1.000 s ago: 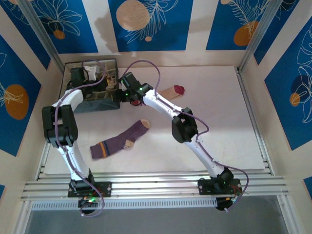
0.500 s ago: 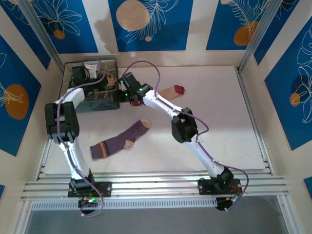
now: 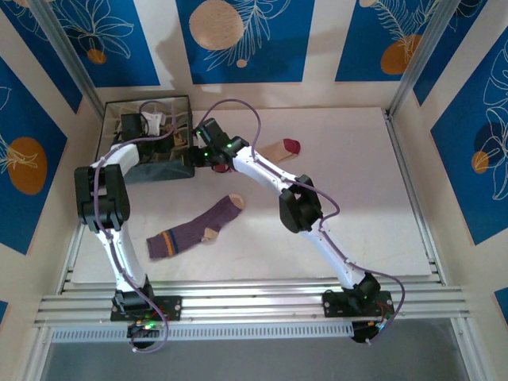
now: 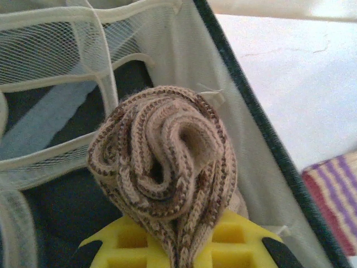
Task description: Roll the socks
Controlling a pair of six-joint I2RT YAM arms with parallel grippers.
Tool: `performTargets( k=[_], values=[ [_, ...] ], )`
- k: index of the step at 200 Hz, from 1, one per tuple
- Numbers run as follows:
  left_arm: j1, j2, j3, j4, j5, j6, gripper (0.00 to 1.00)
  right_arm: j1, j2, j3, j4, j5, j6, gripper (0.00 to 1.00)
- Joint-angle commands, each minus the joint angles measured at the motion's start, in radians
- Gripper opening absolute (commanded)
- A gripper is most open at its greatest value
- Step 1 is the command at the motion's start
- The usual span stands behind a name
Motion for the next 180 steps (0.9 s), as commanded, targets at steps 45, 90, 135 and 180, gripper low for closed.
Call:
performTargets(
  k=[45,90,135,180],
  values=[
    [-0.12,-0.008,-0.049,0.056,-0.286,0.212,0.0,-0.007,0.036,0.002,-0.114,0.007,-0.005,0.47],
    [-0.136,-0.032,-0.048,0.049,-0.246,0.203,0.41,-0.011,0.012,0.008,-0.123,0.001,-0.001,0.47],
    [-0.126,-0.142,0.001,-0.025,-0.198,0.192,1.0,-0.024,-0.05,0.004,-0.151,-0.007,-0.015,0.48],
    [-0.102,-0.267,0.013,-0.025,-0.191,0.144,1.0,-0.035,-0.142,-0.065,-0.189,0.0,-0.023,0.48]
  ],
)
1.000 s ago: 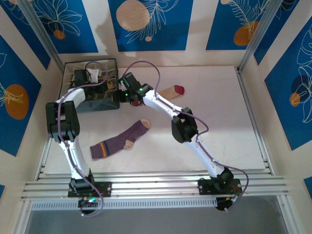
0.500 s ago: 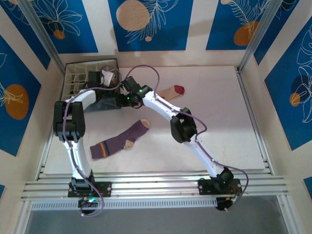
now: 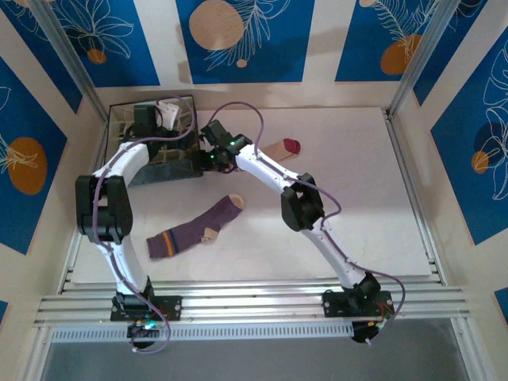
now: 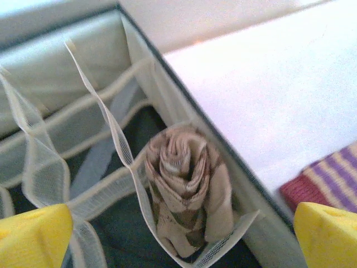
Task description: Roll the socks
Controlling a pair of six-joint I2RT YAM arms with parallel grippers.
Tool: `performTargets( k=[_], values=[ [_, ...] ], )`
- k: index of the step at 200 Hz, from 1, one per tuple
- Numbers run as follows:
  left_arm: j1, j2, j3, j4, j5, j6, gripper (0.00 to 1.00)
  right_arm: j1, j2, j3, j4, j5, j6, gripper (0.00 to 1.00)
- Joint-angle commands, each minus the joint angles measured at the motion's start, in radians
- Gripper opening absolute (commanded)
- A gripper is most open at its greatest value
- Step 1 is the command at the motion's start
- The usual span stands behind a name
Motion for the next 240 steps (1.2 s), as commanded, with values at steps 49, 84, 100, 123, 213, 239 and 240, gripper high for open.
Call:
performTargets(
  k=[49,84,100,123,213,239,240],
  values=[
    [0.038,-0.269,-0.071,0.048,-0.164,-0.125,1.0,0.017,-0.289,-0.311,0.009,0.033,-0.014,0.48],
    [0.118,-0.415,-0.199,0.001,-0.204,-0.287,1.0,0.089,-0.327,-0.463,0.02,0.026,-0.005,0.47],
    [0.163,-0.46,-0.286,0.029,-0.108,-0.285,1.0,0.122,-0.326,-0.526,0.038,0.005,0.031,0.47],
    [0.24,-0.507,-0.383,0.023,0.03,-0.374,1.0,0.157,-0.313,-0.59,0.076,-0.008,0.056,0.47],
    [0.116,-0.594,-0.523,-0.264,0.09,-0.365,0.78,0.038,-0.522,-1.103,0.146,0.11,-0.028,0.43],
    [-0.035,-0.59,-0.559,-0.338,-0.025,-0.35,0.78,-0.099,-0.59,-1.164,0.132,0.125,-0.14,0.43],
    [-0.039,-0.59,-0.561,-0.339,-0.027,-0.351,0.78,-0.105,-0.591,-1.163,0.131,0.125,-0.146,0.43]
  ],
)
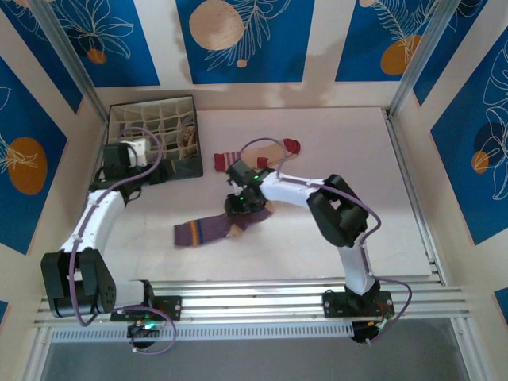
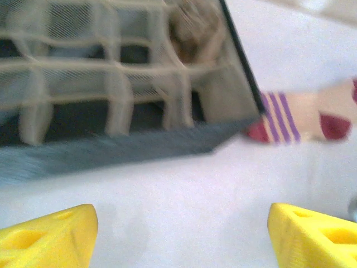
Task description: Roll the socks
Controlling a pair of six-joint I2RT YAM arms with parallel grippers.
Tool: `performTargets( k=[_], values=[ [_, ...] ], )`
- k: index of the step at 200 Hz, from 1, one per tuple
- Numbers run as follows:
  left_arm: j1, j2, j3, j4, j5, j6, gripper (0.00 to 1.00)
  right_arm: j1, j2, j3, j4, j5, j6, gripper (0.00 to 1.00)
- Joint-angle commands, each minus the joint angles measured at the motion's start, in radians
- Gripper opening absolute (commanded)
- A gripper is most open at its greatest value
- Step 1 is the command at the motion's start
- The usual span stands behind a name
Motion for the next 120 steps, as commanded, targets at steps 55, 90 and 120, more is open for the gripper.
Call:
performTargets(
  k=[55,90,120],
  values=[
    [-0.203,0.05,-0.145,-0.088,-0.002,-0.061,0.62,-0.213,-0.099,0.053,-0.175,0.134,-0.229,0.44],
    [-0.199,0.039,-0.179,-0.091,-0.056,-0.13,0.55,-0.006,-0.105,0.073,-0.18,0.221,-0.163,0.44],
    [-0.189,0.021,-0.196,-0.1,-0.089,-0.148,0.52,0.142,0.001,0.172,-0.206,0.248,-0.102,0.5]
  ],
)
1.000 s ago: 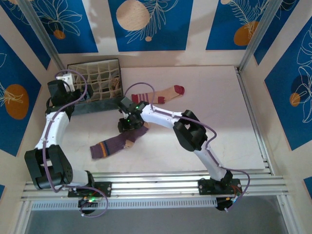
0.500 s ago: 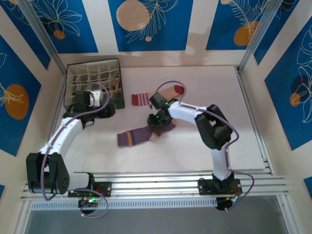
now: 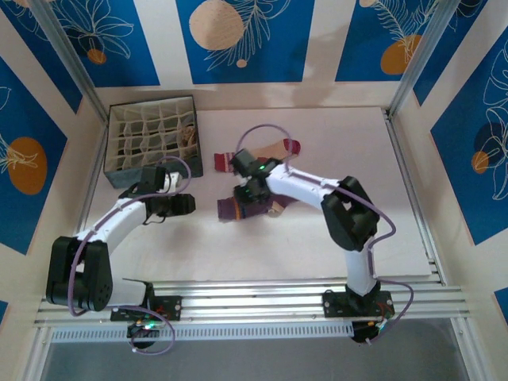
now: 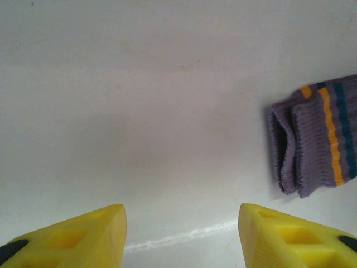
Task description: Roll the socks
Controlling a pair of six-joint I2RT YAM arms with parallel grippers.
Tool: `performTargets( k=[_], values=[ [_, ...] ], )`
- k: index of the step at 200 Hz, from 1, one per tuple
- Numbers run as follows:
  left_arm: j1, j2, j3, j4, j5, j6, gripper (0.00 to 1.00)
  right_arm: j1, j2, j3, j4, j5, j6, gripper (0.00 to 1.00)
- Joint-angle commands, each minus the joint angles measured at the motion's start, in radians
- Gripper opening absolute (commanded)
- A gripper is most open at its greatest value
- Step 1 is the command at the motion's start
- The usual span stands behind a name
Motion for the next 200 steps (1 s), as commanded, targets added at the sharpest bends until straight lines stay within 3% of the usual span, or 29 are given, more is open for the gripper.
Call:
performTargets(
  k=[1,30,70,80,94,107,123,143,167,200],
  values=[
    [0.008,-0.026,-0.018,-0.025,-0.035,-0.038,0.52,0.089,0.075,0.078,-0.054,0.04,0.059,0.51],
    [0.012,-0.028,-0.03,-0.048,-0.079,-0.052,0.52,0.136,0.193,0.174,-0.076,0.064,0.078,0.58],
    [0.014,-0.017,-0.043,-0.058,-0.086,-0.049,0.52,0.164,0.281,0.21,-0.079,0.084,0.073,0.57],
    [0.016,-0.014,-0.039,-0.062,-0.086,-0.046,0.51,0.179,0.278,0.196,-0.08,0.105,0.067,0.52],
    [0.016,-0.01,-0.034,-0.061,-0.074,-0.033,0.51,0.204,0.249,0.14,-0.053,0.132,0.048,0.37],
    [0.016,-0.014,-0.034,-0.049,-0.046,-0.014,0.51,0.223,0.192,0.057,-0.002,0.148,0.032,0.24],
    [0.015,-0.029,-0.046,-0.011,0.023,0.014,0.51,0.24,0.09,-0.087,0.08,0.144,0.011,0.14],
    [0.01,-0.066,-0.082,0.084,0.126,0.036,0.52,0.246,-0.059,-0.264,0.176,0.068,-0.03,0.08],
    [-0.023,-0.092,-0.126,0.201,0.226,0.046,0.52,0.206,-0.203,-0.435,0.254,-0.129,-0.066,0.04],
    [-0.143,-0.139,-0.222,0.402,0.252,0.055,0.52,0.109,-0.304,-0.581,0.276,-0.329,-0.041,0.02]
  ],
)
